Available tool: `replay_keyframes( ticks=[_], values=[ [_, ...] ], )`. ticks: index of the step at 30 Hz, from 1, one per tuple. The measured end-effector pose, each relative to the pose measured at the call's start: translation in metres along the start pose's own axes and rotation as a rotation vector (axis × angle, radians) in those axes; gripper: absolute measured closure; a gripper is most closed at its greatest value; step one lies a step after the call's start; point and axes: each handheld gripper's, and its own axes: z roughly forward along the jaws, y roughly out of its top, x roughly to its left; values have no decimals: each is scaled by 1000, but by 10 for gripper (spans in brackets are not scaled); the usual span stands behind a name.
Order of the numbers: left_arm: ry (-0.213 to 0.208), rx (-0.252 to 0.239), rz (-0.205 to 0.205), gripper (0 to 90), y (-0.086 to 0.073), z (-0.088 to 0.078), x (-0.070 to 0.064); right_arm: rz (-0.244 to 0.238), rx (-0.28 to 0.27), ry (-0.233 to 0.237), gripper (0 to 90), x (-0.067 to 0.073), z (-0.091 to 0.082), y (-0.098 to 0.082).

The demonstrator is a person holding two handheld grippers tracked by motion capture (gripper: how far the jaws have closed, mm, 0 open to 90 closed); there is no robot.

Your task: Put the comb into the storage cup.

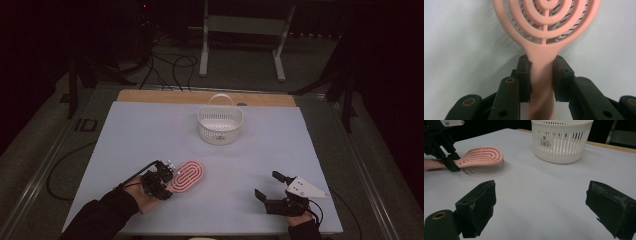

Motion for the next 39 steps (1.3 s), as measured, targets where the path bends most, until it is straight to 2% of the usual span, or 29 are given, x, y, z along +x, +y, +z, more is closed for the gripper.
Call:
replay_keyframes(
  ticks=[1,4,5,6,7,8,9,10,11,16,17,18,19,24,25,30,31,32,33,34,35,36,37,38,39],
  values=[
    [3,-26,0,711,-1,-1,-1,-1,0,1,91,0,0,0],
    [-3,-42,6,712,-1,-2,-2,-1,1,0,91,0,0,0],
    [-1,-62,0,712,-1,-4,-2,0,0,1,91,0,0,0],
    [-1,-62,0,711,-1,-4,-2,0,-1,1,91,0,0,0],
    [0,-90,-11,712,-1,-7,-2,0,0,1,91,0,0,0],
    [0,-90,-11,711,-1,-7,-2,0,0,1,91,0,0,0],
    [-2,-124,-9,712,-1,-11,-2,-1,0,1,91,0,0,0],
    [-2,-124,-9,712,-1,-11,-2,-1,0,1,91,0,0,0],
    [-4,-156,4,712,-1,-14,-2,1,0,2,91,0,0,0],
    [-18,-196,10,712,1,-21,-3,0,0,2,91,0,0,0],
    [-16,-228,11,712,2,-24,-3,-1,0,3,91,0,0,0],
    [-16,-228,11,711,2,-24,-3,-3,0,3,91,0,0,0],
    [-26,-252,18,711,2,-25,-2,-3,1,2,91,0,0,0],
    [-37,-296,31,712,3,-27,-3,-1,0,3,91,0,0,0],
    [-36,-332,42,712,3,-27,-4,1,2,2,91,0,0,0],
    [-49,-367,50,712,5,-27,-5,0,3,3,91,0,0,0],
    [-52,-392,53,712,5,-26,-5,-1,2,3,91,0,0,0],
    [-52,-392,53,712,5,-26,-5,-1,2,3,91,0,0,0],
    [-39,-418,63,712,5,-27,-6,0,2,3,91,0,0,0],
    [-39,-418,63,712,5,-27,-6,0,2,3,91,0,0,0],
    [-46,-453,62,711,6,-28,-6,-1,0,3,91,0,0,0],
    [-46,-453,62,712,6,-28,-6,-1,0,3,91,0,0,0],
    [-66,-480,55,711,6,-30,-4,0,-1,3,91,0,0,0],
    [-66,-480,55,711,6,-30,-4,0,-1,3,91,0,0,0],
    [-47,-495,54,711,6,-31,-4,2,2,2,91,0,0,0]
  ],
)
